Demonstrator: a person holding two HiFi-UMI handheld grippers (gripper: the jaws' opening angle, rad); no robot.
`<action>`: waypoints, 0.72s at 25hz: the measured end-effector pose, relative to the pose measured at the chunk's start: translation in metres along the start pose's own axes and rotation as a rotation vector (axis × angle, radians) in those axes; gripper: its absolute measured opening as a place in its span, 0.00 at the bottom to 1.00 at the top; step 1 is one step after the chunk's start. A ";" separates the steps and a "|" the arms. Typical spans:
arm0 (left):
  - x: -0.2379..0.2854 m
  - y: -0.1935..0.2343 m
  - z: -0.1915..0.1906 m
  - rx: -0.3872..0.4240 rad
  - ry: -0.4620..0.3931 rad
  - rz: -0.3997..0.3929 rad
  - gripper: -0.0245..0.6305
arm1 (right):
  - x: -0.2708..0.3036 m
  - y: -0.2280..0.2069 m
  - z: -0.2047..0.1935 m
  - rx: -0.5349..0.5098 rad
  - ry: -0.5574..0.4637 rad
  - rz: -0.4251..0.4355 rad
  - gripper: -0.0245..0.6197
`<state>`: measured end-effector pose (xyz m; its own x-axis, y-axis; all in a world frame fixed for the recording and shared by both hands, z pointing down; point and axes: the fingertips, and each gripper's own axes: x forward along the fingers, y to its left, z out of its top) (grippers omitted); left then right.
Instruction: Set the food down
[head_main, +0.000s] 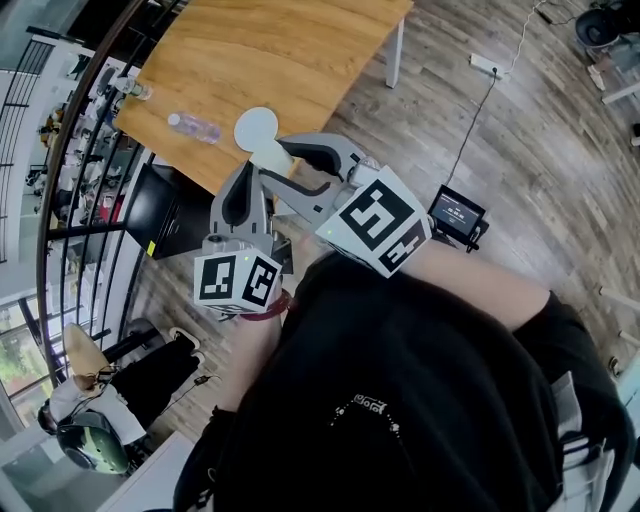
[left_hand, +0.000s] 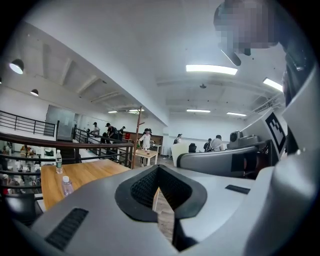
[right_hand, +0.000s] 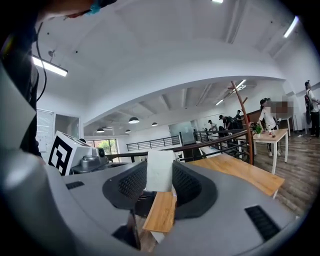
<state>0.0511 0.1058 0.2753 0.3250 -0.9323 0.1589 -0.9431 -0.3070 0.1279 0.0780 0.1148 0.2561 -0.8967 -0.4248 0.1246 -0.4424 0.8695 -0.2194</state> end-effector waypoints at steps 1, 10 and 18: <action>0.000 0.001 0.000 -0.003 0.001 0.003 0.05 | 0.001 0.000 -0.001 0.003 0.003 0.003 0.30; 0.004 0.003 -0.012 -0.024 0.022 0.023 0.05 | 0.003 -0.004 -0.011 0.020 0.025 0.024 0.30; 0.007 0.007 -0.019 -0.037 0.047 0.046 0.05 | 0.008 -0.009 -0.017 0.047 0.036 0.046 0.30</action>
<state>0.0479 0.1010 0.2956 0.2850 -0.9351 0.2108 -0.9542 -0.2559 0.1550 0.0749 0.1081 0.2753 -0.9154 -0.3745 0.1478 -0.4017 0.8748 -0.2708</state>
